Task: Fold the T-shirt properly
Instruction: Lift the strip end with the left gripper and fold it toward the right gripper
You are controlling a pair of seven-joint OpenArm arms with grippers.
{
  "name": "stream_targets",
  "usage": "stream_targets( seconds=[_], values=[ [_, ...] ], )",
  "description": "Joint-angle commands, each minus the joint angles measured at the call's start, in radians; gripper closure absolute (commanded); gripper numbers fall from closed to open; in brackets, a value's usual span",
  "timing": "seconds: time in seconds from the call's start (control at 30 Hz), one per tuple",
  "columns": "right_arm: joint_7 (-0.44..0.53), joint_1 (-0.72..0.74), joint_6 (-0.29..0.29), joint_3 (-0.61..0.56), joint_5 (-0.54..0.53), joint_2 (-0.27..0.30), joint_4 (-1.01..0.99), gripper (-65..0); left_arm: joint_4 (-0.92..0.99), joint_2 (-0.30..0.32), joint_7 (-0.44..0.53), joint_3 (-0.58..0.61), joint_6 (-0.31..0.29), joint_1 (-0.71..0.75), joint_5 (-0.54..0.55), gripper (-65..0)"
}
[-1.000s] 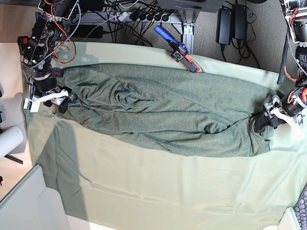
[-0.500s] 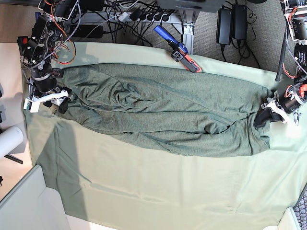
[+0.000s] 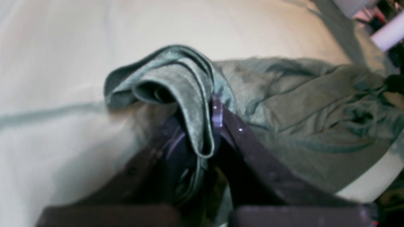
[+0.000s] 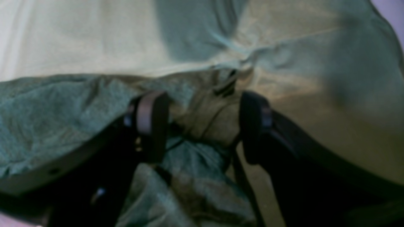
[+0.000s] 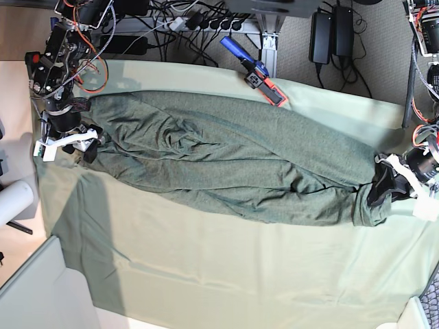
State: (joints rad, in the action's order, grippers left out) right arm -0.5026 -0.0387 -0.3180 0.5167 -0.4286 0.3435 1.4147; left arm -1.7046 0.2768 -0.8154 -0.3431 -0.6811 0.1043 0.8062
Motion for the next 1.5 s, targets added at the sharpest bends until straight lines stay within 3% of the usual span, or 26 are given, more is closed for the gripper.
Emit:
stream_targets(
  seconds=[0.0, 0.13, 0.4, 0.53, 0.7, 0.8, 0.83, 0.93, 0.97, 1.03, 1.1, 1.3, 1.47],
  values=[
    [0.020, 0.014, 0.000, 0.008, -0.019, 0.020, 0.019, -35.6, -0.041, -0.002, 0.021, 0.006, -0.017, -0.008, 0.003, 0.0],
    [0.021, 0.014, 0.000, 0.008, -0.044, 0.020, 0.019, -35.5, -0.130, -0.048, 0.026, 0.104, -0.017, -0.005, -0.056, 0.0],
    [0.020, 0.014, 0.000, 0.008, -0.043, 0.026, 0.019, -35.6, -0.201, -0.211, 0.113, 0.449, -0.017, -0.032, -0.401, 0.0],
    [0.020, 0.014, 0.000, 0.008, -0.044, 0.027, 0.019, -35.6, -0.197, -0.277, 0.113, 0.599, 0.058, -0.075, -0.568, 0.0],
    [0.007, 0.014, 0.000, 0.008, -0.051, 0.028, 0.019, -35.6, -0.076, -0.298, 0.145, 0.722, 0.060, -0.118, -0.711, 0.0],
    [0.005, 0.014, 0.000, 0.008, -0.051, 0.027, 0.019, -35.6, 0.051, -0.298, 0.147, 0.772, 0.061, -0.162, -0.721, 0.0],
    [0.005, 0.014, 0.000, 0.008, -0.051, 0.027, 0.019, -35.6, 0.088, -0.298, 0.151, 0.789, 0.063, -0.177, -0.719, -2.6],
    [0.005, 0.014, 0.000, 0.008, -0.078, 0.027, 0.019, -35.6, 0.148, -0.299, 0.161, 0.842, 0.068, -0.199, -0.686, -29.5],
    [0.005, 0.014, 0.000, 0.008, -0.086, 0.027, 0.019, -35.6, 0.152, -0.299, 0.161, 0.859, 0.068, -0.201, -0.668, -34.7],
    [0.004, 0.014, 0.000, 0.013, -0.097, 0.027, 0.019, -36.3, 0.151, -0.299, 0.161, 0.890, 0.068, -0.204, -0.636, -36.1],
    [-0.018, 0.016, 0.000, 0.033, -0.109, 0.029, 0.019, -44.1, 0.150, -0.299, 0.161, 0.917, 0.068, -0.207, -0.592, -36.1],
    [-0.061, 0.016, -0.001, 0.131, -0.193, 0.078, 0.019, -44.1, 0.096, -0.333, 0.162, 0.931, 0.068, -0.224, -0.485, -36.0],
    [-0.113, 0.013, -0.027, 0.114, -0.226, 0.105, 0.003, -44.1, 0.063, -0.332, 0.161, 0.919, 0.067, -0.272, -0.421, -36.0]
  ],
)
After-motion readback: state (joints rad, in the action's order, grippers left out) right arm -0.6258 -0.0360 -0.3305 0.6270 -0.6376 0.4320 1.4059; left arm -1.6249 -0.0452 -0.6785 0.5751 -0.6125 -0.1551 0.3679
